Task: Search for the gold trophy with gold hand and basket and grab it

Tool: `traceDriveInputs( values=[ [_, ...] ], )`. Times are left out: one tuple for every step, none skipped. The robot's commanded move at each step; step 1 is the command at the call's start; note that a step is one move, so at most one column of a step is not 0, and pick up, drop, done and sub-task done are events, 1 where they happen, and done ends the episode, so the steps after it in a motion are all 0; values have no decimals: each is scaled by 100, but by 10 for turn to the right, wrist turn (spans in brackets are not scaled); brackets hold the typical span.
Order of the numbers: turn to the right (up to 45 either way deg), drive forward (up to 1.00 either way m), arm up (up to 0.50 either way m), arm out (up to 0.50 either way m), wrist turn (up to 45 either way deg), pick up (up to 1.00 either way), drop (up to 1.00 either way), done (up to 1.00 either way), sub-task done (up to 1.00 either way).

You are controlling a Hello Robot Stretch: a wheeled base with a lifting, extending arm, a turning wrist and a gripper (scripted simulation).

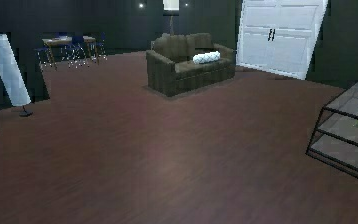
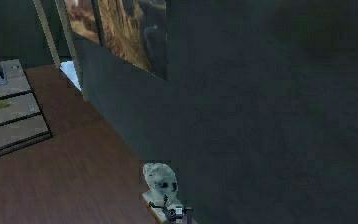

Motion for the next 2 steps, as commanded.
traceDriveInputs(
  values=[
    [0,0,10,0,0,0,0,0,0],
    [0,0,0,0,0,0,0,100,0]
  ],
)
